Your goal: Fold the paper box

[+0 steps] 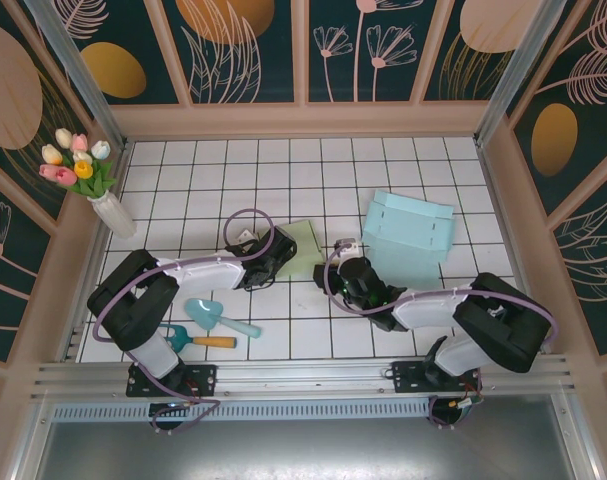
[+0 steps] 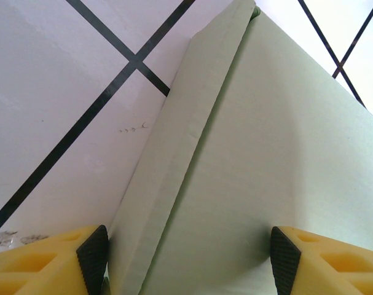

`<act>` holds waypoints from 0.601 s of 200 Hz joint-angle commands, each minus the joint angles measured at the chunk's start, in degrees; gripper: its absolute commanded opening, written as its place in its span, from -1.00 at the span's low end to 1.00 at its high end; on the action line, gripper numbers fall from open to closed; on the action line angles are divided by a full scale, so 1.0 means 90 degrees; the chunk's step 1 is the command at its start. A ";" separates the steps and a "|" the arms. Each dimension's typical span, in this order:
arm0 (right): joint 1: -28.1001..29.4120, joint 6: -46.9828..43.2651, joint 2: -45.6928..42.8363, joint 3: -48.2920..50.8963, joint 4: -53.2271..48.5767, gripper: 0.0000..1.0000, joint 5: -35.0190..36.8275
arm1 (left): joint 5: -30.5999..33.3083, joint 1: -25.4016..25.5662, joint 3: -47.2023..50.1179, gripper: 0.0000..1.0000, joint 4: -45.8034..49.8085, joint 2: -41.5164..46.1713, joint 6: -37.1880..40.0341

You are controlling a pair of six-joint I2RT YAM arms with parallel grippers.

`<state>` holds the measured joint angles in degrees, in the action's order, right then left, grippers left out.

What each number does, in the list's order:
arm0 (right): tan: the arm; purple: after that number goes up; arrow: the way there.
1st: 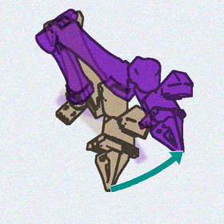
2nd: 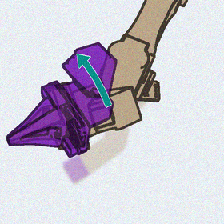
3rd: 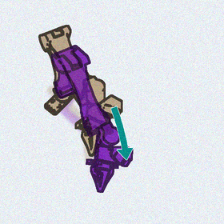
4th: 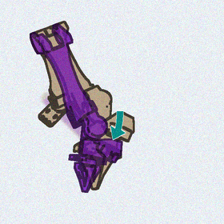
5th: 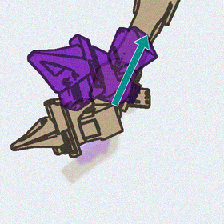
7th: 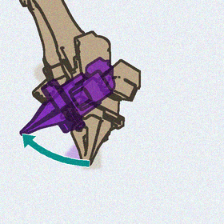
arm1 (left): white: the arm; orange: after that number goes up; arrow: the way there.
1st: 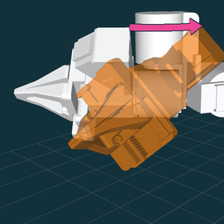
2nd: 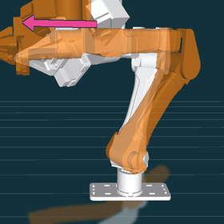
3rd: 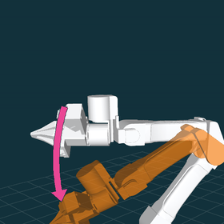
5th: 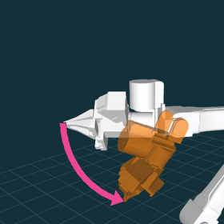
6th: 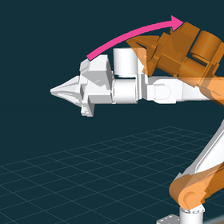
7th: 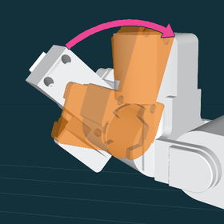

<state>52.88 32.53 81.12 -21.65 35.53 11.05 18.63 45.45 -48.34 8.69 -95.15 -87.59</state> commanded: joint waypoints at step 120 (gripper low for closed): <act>-0.1257 -0.0663 0.1440 -0.0741 0.0233 -0.11 -0.2064 | 0.0156 0.0003 0.0040 0.40 0.0489 -0.0279 0.0054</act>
<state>41.69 26.65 92.92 -28.69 32.29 -2.11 18.79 45.45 -48.34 8.69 -95.29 -87.55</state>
